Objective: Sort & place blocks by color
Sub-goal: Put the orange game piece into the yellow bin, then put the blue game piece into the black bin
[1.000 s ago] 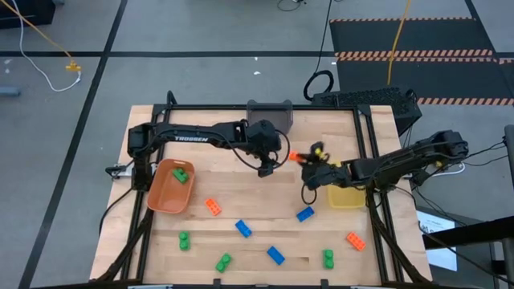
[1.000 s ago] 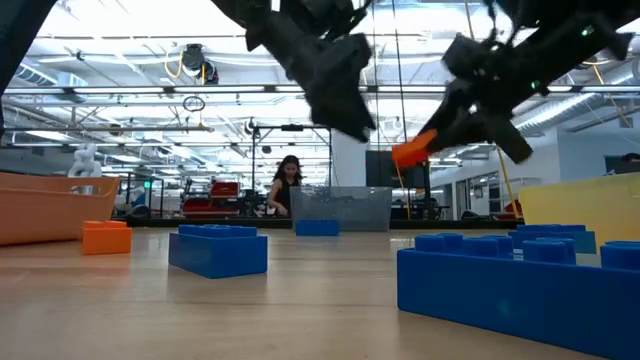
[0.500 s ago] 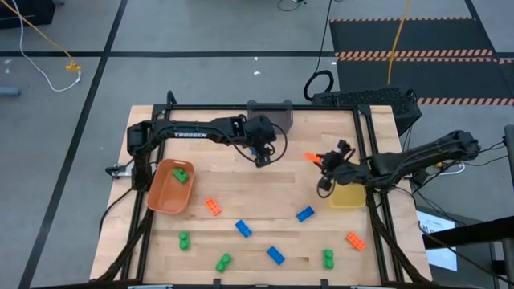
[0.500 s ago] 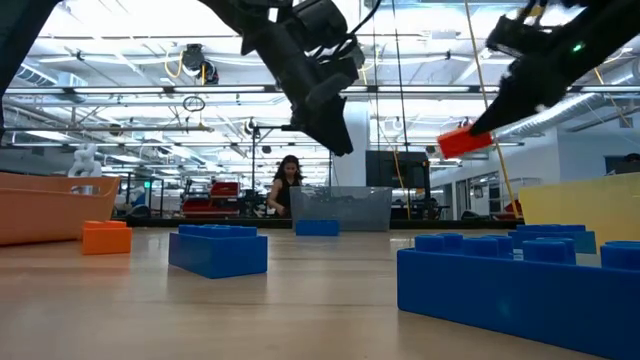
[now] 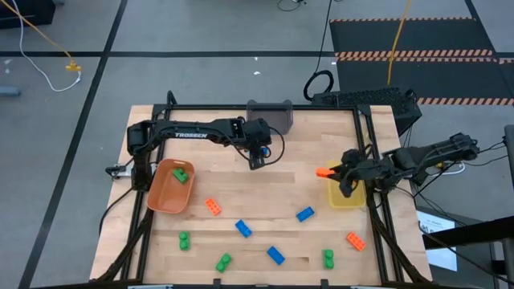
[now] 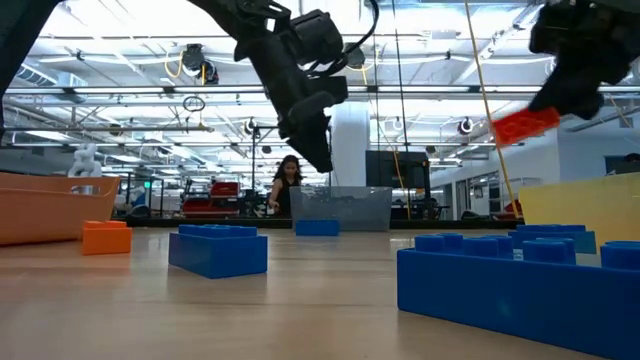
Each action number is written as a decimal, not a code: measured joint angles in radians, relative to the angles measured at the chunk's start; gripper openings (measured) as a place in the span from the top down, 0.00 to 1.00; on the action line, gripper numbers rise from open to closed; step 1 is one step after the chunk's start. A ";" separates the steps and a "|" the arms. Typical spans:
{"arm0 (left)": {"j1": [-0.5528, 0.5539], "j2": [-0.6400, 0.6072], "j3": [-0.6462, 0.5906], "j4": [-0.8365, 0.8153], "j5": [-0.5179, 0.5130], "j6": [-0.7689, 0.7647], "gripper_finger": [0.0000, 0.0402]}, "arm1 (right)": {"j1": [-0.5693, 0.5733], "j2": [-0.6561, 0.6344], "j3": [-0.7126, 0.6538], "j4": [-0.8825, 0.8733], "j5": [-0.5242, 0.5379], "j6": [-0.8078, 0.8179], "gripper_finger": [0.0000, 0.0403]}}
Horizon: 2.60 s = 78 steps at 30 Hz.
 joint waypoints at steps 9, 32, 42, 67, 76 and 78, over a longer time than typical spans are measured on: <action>-0.023 0.000 0.000 -0.020 0.001 -0.035 0.58 | 0.004 -0.098 0.001 -0.145 -0.153 0.094 0.77; -0.035 0.000 -0.038 0.012 -0.049 0.003 0.58 | 0.006 0.000 0.108 -0.493 -0.153 0.228 0.71; -0.033 0.000 -0.087 -0.010 -0.095 0.017 0.58 | 0.006 0.075 0.108 -0.474 -0.193 0.184 0.62; -0.016 0.016 -0.085 0.065 -0.138 0.221 0.57 | 0.005 0.104 0.051 0.217 -0.163 -0.276 0.44; 0.038 0.016 -0.085 0.064 -0.005 0.069 0.55 | -0.053 0.127 -0.132 0.904 -0.144 -0.628 0.44; 0.045 0.016 -0.085 0.064 0.028 0.071 0.54 | -0.073 0.128 -0.167 0.993 -0.097 -0.671 0.44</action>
